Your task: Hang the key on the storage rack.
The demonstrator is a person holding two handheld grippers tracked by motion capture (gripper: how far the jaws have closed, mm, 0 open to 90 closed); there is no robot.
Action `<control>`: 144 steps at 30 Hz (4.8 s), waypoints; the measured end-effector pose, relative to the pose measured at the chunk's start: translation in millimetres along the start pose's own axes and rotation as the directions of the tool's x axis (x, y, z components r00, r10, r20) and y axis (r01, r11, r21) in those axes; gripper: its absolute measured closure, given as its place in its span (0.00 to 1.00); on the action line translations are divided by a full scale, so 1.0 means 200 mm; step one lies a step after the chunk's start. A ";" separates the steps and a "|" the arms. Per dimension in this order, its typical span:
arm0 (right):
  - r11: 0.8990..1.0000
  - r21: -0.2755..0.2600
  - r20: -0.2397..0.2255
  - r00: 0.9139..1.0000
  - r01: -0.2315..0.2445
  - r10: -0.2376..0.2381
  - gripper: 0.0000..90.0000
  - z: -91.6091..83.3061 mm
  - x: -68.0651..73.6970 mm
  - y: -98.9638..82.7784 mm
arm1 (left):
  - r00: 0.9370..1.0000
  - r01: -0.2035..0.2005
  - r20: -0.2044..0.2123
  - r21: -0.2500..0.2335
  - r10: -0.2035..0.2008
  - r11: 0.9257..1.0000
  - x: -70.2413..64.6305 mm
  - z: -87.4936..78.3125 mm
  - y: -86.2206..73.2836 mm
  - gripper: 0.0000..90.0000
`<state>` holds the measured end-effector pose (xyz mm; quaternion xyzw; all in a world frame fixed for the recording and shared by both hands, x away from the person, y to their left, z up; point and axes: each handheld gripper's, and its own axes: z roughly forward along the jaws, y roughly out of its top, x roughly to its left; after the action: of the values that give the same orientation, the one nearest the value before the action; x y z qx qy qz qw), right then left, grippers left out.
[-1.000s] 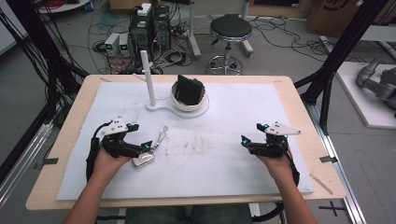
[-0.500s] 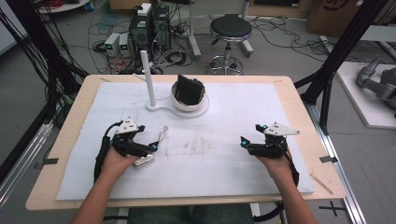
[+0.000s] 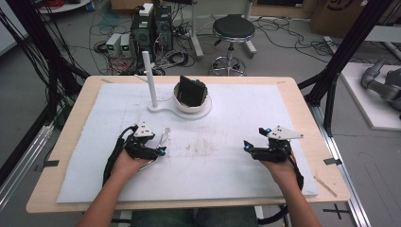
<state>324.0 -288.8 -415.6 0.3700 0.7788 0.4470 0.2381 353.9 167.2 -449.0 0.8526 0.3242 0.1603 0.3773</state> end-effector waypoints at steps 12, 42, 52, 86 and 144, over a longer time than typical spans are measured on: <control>1.000 0.006 -0.011 1.000 0.008 -0.008 0.22 0.01 0.01 0.00 | 0.999 0.037 0.006 0.019 -0.037 0.999 0.00 -0.03 0.00 0.65; 1.000 0.017 -0.026 0.999 0.024 -0.024 0.22 0.02 0.03 0.00 | 0.996 0.018 -0.074 -0.282 -0.040 0.959 -0.01 -0.31 0.16 0.90; 0.999 0.027 -0.029 0.999 0.026 -0.025 0.22 0.04 0.02 0.00 | 0.978 0.041 -0.174 -0.391 -0.118 0.920 0.09 -0.43 0.26 0.90; 0.999 0.030 -0.030 0.999 0.018 -0.017 0.22 0.04 0.01 0.00 | 0.924 0.027 -0.354 -0.325 -0.148 0.945 0.32 -0.38 0.51 0.90; 1.000 0.024 0.003 1.000 -0.013 0.013 0.22 0.03 -0.04 -0.02 | 0.996 0.059 0.086 -0.254 -0.039 0.965 0.08 -0.25 0.02 0.27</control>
<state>331.7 -293.2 -421.0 0.3783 0.7815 0.4387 0.2317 341.2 202.5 -413.3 0.7941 0.3063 0.1571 0.5009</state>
